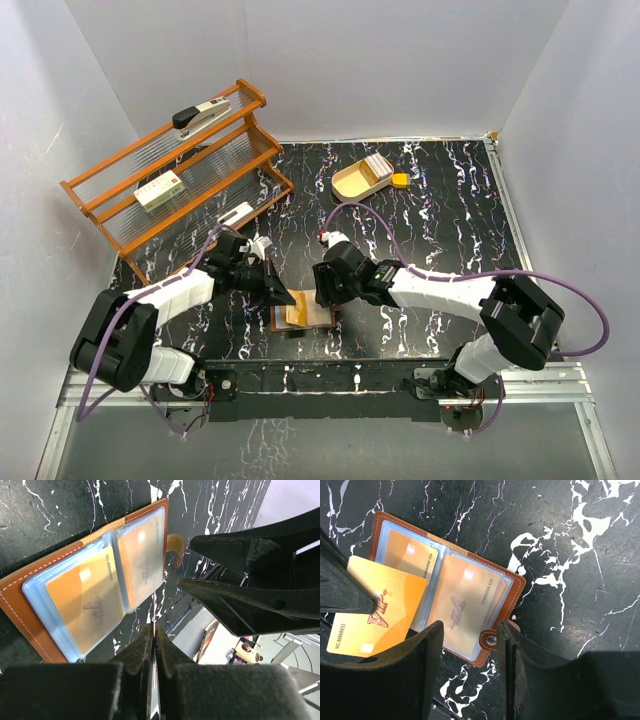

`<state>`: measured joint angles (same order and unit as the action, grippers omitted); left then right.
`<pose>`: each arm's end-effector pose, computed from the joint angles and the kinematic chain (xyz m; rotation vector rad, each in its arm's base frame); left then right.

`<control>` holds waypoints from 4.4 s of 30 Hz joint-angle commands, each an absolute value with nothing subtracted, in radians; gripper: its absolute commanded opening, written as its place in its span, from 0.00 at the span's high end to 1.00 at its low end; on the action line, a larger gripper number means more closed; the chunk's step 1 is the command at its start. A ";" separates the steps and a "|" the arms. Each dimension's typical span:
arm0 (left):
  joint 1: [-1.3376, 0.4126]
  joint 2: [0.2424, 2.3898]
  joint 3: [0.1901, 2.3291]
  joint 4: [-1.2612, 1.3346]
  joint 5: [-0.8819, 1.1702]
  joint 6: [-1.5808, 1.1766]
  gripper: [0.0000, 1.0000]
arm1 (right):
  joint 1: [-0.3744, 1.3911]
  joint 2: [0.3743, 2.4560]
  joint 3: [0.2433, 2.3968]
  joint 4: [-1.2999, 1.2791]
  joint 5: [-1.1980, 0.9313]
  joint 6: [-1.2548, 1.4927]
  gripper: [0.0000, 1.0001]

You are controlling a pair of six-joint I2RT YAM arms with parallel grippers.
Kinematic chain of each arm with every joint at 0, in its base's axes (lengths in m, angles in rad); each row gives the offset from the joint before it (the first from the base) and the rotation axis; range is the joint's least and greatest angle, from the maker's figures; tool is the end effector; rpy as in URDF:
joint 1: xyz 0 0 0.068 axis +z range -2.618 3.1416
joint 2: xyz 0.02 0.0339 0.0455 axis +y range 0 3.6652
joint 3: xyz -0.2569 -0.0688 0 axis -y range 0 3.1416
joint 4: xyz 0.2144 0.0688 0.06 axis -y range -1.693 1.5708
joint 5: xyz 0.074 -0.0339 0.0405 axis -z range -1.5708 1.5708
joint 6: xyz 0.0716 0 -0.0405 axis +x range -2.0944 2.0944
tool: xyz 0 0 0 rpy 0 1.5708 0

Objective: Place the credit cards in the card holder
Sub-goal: Insert the credit card into the card holder.

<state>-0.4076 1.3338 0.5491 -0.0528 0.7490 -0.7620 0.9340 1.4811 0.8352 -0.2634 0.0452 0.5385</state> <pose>0.1996 -0.1393 0.1602 -0.0716 2.6122 -1.3946 0.1772 0.2342 0.1734 -0.4850 2.5218 0.5491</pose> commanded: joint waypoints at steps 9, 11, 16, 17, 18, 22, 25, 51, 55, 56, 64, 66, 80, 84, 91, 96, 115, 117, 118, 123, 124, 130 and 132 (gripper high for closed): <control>-0.400 1.414 0.519 0.031 0.785 -0.778 1.00 | 0.933 1.483 0.833 -0.224 0.041 0.554 0.62; -0.400 1.430 0.520 0.020 0.768 -0.765 1.00 | 0.933 1.485 0.829 -0.226 0.044 0.551 0.62; -0.400 1.454 0.508 0.037 0.760 -0.768 1.00 | 0.932 1.486 0.816 -0.234 0.072 0.541 0.65; -0.400 1.456 0.507 0.038 0.759 -0.769 1.00 | 0.933 1.487 0.807 -0.233 0.088 0.538 0.65; -0.400 1.459 0.508 0.038 0.759 -0.767 1.00 | 0.933 1.489 0.798 -0.224 0.092 0.536 0.65; -0.400 1.477 0.507 0.051 0.767 -0.770 1.00 | 0.932 1.517 0.792 -0.206 0.083 0.526 0.66; -0.400 1.480 0.505 0.066 0.768 -0.774 1.00 | 0.933 1.538 0.797 -0.213 0.091 0.525 0.67; -0.400 1.553 0.519 0.094 0.699 -0.766 1.00 | 0.933 1.537 0.793 -0.209 0.098 0.527 0.69; -0.400 1.554 0.508 0.116 0.694 -0.778 1.00 | 0.933 1.529 0.787 -0.202 0.096 0.535 0.69; -0.400 1.553 0.503 0.126 0.693 -0.782 1.00 | 0.932 1.527 0.787 -0.200 0.095 0.537 0.69; -0.400 1.569 0.488 0.187 0.686 -0.798 1.00 | 0.932 1.501 0.770 -0.187 0.095 0.557 0.68; -0.400 1.575 0.485 0.199 0.680 -0.798 1.00 | 0.932 1.498 0.769 -0.189 0.097 0.557 0.68; -0.403 1.544 0.444 0.244 0.622 -0.814 1.00 | 0.932 1.488 0.748 -0.170 0.098 0.564 0.68; -0.404 1.522 0.440 0.247 0.598 -0.807 1.00 | 0.932 1.488 0.746 -0.166 0.094 0.566 0.68; -0.408 1.535 0.426 0.278 0.592 -0.807 1.00 | 0.932 1.485 0.746 -0.166 0.095 0.566 0.68; -0.421 1.540 0.404 0.330 0.598 -0.838 1.00 | 0.933 1.483 0.741 -0.160 0.094 0.571 0.68; -0.462 1.458 0.455 0.219 0.525 -0.844 0.65 | 0.932 1.473 0.738 -0.158 0.100 0.580 0.68; -0.462 1.441 0.479 0.172 0.511 -0.826 0.60 | 0.933 1.472 0.738 -0.159 0.102 0.579 0.68; -0.461 1.430 0.489 0.154 0.507 -0.816 0.59 | 0.932 1.472 0.738 -0.160 0.102 0.580 0.68; -0.462 1.406 0.524 0.087 0.480 -0.810 0.53 | 0.932 1.465 0.738 -0.164 0.105 0.578 0.68; -0.461 1.399 0.529 0.075 0.472 -0.810 0.53 | 0.933 1.463 0.738 -0.164 0.105 0.578 0.68; -0.462 1.373 0.555 0.007 0.428 -0.810 0.51 | 0.933 1.455 0.739 -0.170 0.108 0.578 0.68; -0.462 1.351 0.554 0.003 0.432 -0.816 0.51 | 0.932 1.450 0.739 -0.172 0.108 0.580 0.68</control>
